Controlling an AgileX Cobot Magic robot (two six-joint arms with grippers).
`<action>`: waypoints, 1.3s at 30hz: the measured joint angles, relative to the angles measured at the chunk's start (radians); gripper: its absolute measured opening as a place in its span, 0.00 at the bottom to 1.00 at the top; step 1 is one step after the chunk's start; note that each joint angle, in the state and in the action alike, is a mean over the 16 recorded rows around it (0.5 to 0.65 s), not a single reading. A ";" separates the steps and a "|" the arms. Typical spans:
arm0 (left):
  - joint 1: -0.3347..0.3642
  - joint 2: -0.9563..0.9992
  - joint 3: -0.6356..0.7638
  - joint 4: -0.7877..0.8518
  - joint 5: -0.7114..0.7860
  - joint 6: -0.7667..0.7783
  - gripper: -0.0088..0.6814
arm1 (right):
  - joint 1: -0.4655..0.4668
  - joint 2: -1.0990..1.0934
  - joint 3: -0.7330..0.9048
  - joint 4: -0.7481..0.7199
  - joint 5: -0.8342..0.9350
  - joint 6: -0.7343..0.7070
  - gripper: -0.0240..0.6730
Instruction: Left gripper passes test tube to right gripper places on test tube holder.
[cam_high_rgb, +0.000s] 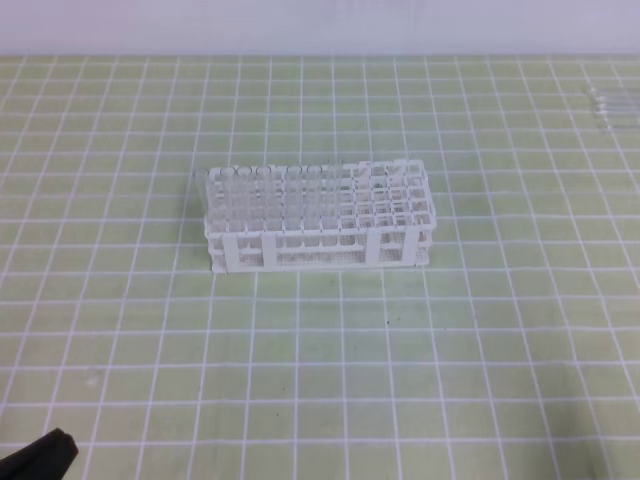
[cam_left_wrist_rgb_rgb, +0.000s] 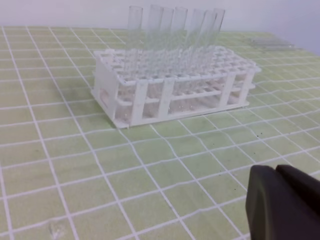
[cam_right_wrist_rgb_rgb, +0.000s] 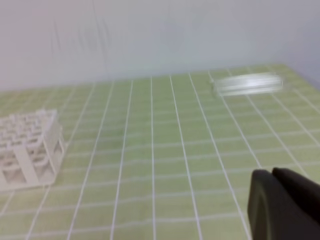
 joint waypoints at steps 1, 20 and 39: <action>0.000 0.000 0.000 0.000 0.001 0.000 0.01 | 0.000 0.000 0.000 0.005 0.011 -0.009 0.03; 0.001 0.002 -0.008 0.000 0.010 0.000 0.01 | 0.000 0.000 0.000 0.094 0.096 -0.105 0.03; 0.065 -0.001 -0.008 0.069 -0.091 0.006 0.01 | 0.000 0.000 0.000 0.094 0.096 -0.105 0.03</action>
